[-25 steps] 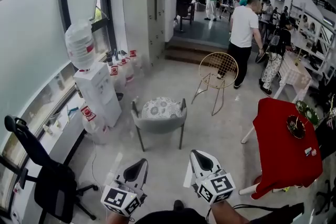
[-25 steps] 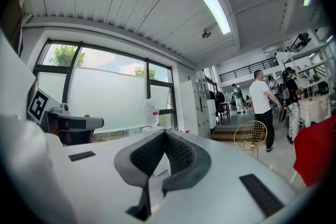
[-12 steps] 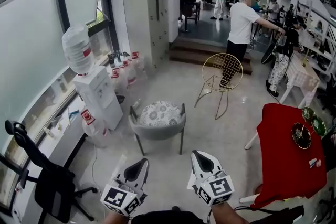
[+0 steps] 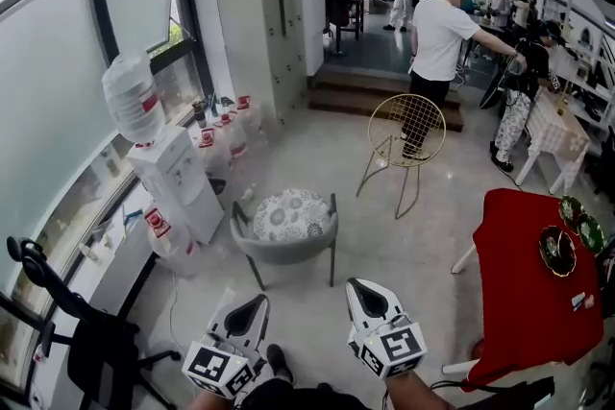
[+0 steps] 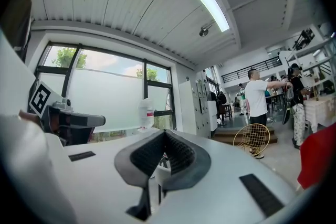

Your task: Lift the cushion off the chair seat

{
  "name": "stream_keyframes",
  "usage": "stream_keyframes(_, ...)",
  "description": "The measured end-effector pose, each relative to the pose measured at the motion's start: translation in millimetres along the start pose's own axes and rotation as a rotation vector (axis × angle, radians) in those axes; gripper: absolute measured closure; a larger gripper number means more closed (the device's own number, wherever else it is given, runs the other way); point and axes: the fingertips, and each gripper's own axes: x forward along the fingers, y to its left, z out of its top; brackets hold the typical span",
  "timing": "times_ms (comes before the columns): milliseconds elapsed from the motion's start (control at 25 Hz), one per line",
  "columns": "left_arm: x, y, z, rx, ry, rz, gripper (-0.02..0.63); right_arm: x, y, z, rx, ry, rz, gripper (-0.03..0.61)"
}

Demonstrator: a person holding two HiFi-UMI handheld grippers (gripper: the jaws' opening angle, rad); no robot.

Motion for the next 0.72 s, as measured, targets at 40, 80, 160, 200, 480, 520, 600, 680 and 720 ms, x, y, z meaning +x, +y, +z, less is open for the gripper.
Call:
stream_keyframes(40,4,3,0,0.0,0.0,-0.006,0.606,5,-2,-1,0.002,0.003,-0.002,0.572)
stream_keyframes(80,9,7,1,0.001,-0.001,-0.012,0.606,11,-4,-1,0.003,0.006,-0.005,0.572)
stream_keyframes(160,20,16,2,0.001,-0.006,-0.024,0.606,22,-9,0,0.002,0.012,-0.013,0.572)
stream_keyframes(200,25,23,3,0.0,-0.009,-0.024,0.606,29,-11,1,-0.001,0.013,-0.019,0.572)
stream_keyframes(480,64,68,12,0.001,-0.039,-0.07,0.606,82,-25,4,-0.016,0.02,-0.051,0.572)
stream_keyframes(520,70,74,14,0.003,-0.042,-0.076,0.606,90,-28,5,-0.016,0.021,-0.057,0.572)
stream_keyframes(600,79,89,16,0.002,-0.047,-0.072,0.606,106,-32,6,-0.007,0.022,-0.069,0.572)
stream_keyframes(680,87,106,18,-0.002,-0.052,-0.064,0.606,123,-34,6,-0.006,0.022,-0.078,0.572)
stream_keyframes(720,91,115,19,-0.002,-0.053,-0.065,0.606,132,-36,6,-0.004,0.022,-0.083,0.572)
